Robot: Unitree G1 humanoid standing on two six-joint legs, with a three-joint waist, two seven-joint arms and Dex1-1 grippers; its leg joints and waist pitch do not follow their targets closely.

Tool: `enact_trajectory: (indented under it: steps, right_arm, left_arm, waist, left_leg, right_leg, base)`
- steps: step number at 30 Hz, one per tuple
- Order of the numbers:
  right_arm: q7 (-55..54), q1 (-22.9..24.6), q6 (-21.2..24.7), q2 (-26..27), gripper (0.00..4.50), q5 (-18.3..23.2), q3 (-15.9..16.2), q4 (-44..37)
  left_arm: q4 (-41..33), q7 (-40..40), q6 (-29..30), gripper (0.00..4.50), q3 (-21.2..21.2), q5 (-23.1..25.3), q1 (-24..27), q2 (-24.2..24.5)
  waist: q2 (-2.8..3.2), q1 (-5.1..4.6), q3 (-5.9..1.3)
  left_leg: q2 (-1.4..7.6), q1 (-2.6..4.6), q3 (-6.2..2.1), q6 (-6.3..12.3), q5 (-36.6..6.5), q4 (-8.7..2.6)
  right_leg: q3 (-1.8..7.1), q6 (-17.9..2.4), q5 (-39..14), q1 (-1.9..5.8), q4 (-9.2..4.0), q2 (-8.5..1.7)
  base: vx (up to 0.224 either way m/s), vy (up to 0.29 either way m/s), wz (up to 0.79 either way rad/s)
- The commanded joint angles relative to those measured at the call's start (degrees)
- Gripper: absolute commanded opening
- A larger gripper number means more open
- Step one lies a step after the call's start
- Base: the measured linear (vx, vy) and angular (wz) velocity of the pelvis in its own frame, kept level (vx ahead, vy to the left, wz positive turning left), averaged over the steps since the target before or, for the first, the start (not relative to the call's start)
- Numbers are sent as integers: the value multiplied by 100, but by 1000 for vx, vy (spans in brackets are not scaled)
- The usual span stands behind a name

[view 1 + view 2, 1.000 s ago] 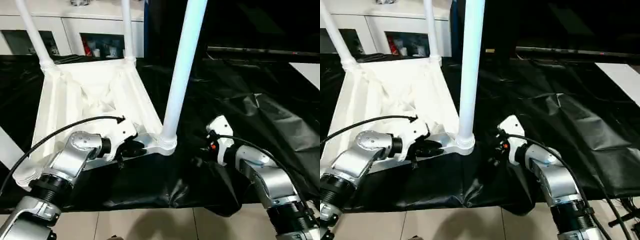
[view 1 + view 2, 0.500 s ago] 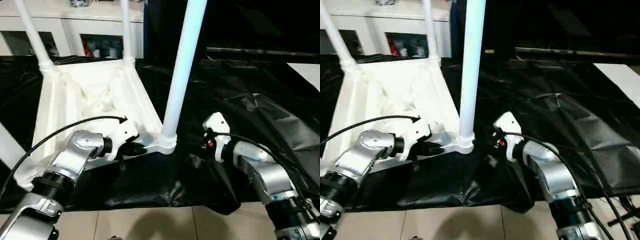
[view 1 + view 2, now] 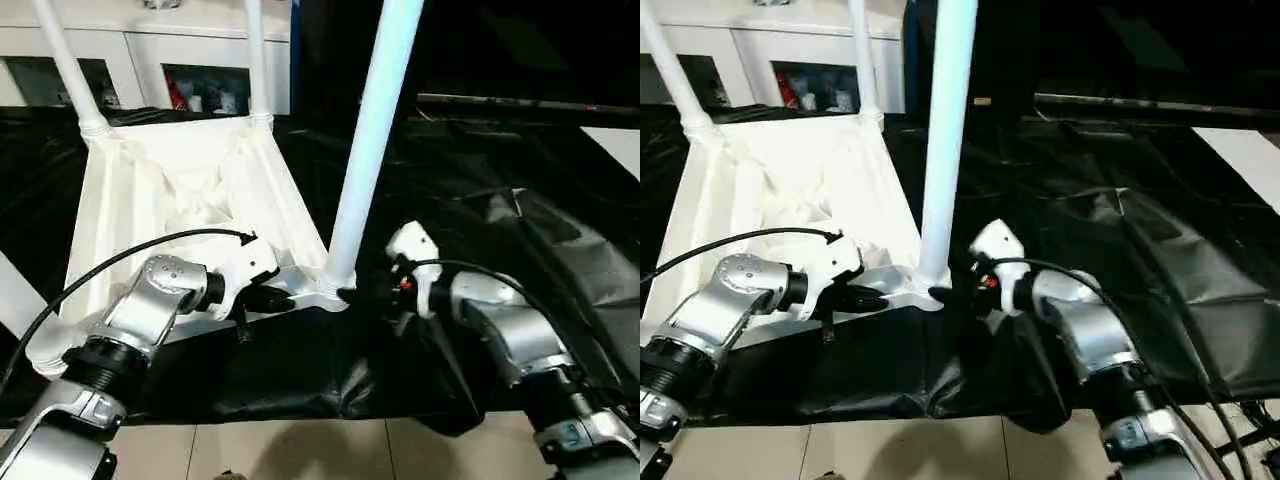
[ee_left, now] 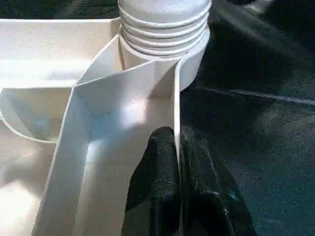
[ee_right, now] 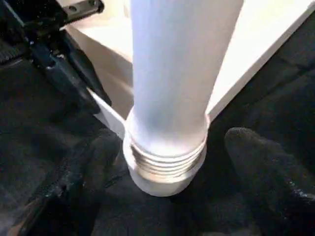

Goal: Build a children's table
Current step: Rotate table base, then rotate leg to tighten

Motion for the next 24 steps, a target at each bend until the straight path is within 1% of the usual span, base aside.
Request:
enact_trajectory:
  steps: [1,2,3,4,5,9,11,16,18,19,20,23,24]
  right_arm:
    - [74,-187,-210,19,391,-146,127,232]
    - [69,-193,-224,23,391,-157,131,250]
    - [-58,-298,-376,94,391,-249,128,505]
    - [-58,-298,-376,94,391,-249,128,505]
    - [-159,-366,-437,147,391,-261,102,653]
    - [-255,-515,-556,323,391,-229,32,1001]
    - [-269,-564,-598,403,391,-221,28,1094]
    - [-286,-674,-713,516,391,-228,23,1355]
    - [-301,-741,-819,566,391,-257,-5,1521]
    - [-301,-741,-819,566,391,-257,-5,1521]
    - [-320,-815,-937,614,391,-238,-58,1684]
    - [-297,-869,-985,654,391,-189,-119,1796]
    - [-274,-886,-1008,658,364,-176,-127,1839]
  left_arm:
    - [-21,-113,54,0,-175,140,10,-58]
    - [-21,-112,53,0,-175,142,10,-58]
    - [-11,-99,43,0,-184,152,11,-62]
    - [-11,-99,43,0,-184,152,11,-62]
    - [-2,-91,36,0,-190,156,11,-65]
    - [42,-59,5,0,-201,175,24,-79]
    - [55,-52,-10,0,-201,183,27,-82]
    - [58,-53,-9,0,-199,200,35,-89]
    - [53,-55,-3,0,-192,208,38,-95]
    - [53,-55,-3,0,-192,208,38,-95]
    - [64,-49,-16,0,-183,210,40,-96]
    - [76,-53,-30,0,-171,207,48,-93]
    - [77,-53,-34,0,-165,216,56,-96]
  waist:
    - [8,-20,-339]
    - [16,-29,-333]
    - [14,-22,-332]
    - [12,-34,-333]
    - [19,-21,-335]
    - [29,-32,-344]
    - [47,-33,-343]
    - [37,-35,-340]
    - [43,-39,-340]
    - [42,-35,-340]
    - [45,-28,-345]
    - [48,-34,-346]
    - [50,-36,-340]
  left_leg:
    - [6,32,82,-51,-1625,-363]
    - [2,33,79,-63,-1673,-363]
    - [6,41,80,-62,-1691,-364]
    - [5,38,76,-73,-1712,-365]
    - [8,53,78,-83,-1714,-365]
    - [11,41,79,-89,-1651,-366]
    - [10,40,78,-90,-1683,-373]
    - [13,46,75,-108,-1744,-379]
    - [15,51,74,-115,-1790,-378]
    - [14,50,77,-112,-1777,-376]
    - [18,50,77,-104,-1729,-378]
    - [16,46,80,-104,-1721,-378]
    - [17,48,78,-101,-1740,-382]
  right_leg:
    - [186,-927,-1767,256,-444,-324]
    - [186,-908,-1892,246,-454,-326]
    - [191,-880,-1947,244,-466,-330]
    - [191,-888,-1988,235,-459,-334]
    - [190,-872,-2009,233,-472,-329]
    - [195,-979,-1692,241,-432,-320]
    - [194,-995,-1666,245,-433,-315]
    - [193,-987,-1766,242,-439,-324]
    - [195,-980,-1845,235,-443,-329]
    - [198,-979,-1824,236,-443,-327]
    - [201,-996,-1731,238,-433,-326]
    - [198,-1040,-1647,244,-425,-320]
    - [196,-1030,-1686,242,-428,-321]
  base:
    - [0,0,0]
    - [0,0,0]
    - [0,0,0]
    - [0,0,0]
    - [0,0,0]
    - [0,0,0]
    - [0,0,0]
    - [0,0,0]
    - [0,0,0]
    - [0,0,0]
    - [0,0,0]
    - [0,0,0]
    - [0,0,0]
